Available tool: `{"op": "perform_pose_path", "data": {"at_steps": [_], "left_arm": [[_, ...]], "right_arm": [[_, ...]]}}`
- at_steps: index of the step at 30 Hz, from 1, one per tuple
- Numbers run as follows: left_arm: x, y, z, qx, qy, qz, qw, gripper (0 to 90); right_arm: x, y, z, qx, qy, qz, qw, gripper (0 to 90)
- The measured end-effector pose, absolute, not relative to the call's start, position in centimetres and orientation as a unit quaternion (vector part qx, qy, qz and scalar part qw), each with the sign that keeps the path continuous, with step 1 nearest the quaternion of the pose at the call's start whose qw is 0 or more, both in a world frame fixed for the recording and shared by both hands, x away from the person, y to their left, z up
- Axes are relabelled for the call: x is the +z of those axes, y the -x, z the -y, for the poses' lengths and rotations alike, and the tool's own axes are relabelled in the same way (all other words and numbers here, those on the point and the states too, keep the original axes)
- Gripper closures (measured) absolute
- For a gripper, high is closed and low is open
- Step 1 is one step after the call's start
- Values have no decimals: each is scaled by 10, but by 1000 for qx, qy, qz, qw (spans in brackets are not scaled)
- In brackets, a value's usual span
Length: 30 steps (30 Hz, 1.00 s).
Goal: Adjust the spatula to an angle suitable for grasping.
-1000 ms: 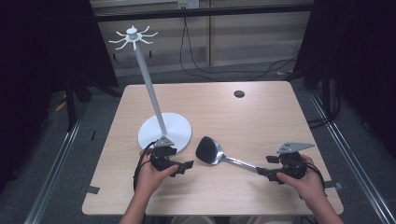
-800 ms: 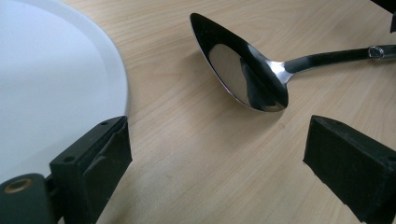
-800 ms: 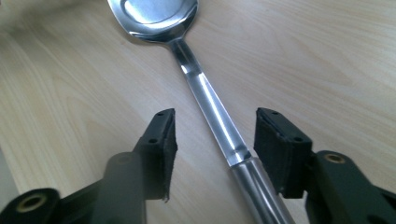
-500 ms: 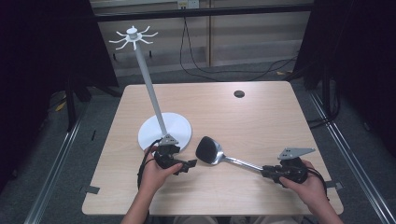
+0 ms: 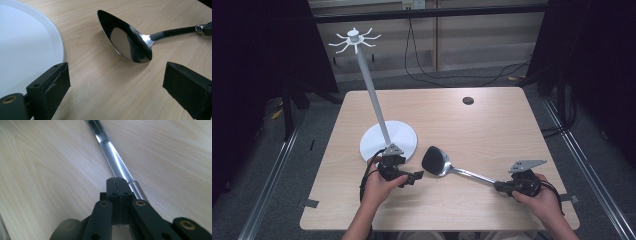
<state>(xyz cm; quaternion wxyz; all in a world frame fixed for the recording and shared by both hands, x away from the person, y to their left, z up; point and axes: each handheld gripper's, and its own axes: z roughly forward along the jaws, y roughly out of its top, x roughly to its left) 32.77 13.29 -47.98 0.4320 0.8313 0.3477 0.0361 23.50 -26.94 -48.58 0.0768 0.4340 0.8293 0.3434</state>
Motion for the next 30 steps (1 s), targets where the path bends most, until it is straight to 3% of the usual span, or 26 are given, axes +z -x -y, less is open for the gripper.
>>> {"op": "perform_pose_path", "data": {"at_steps": [30], "left_arm": [[-477, -327, -131, 30, -830, -341, 440, 69]], "right_arm": [[-489, -257, 272, 335, -492, -789, 153, 900]]}}
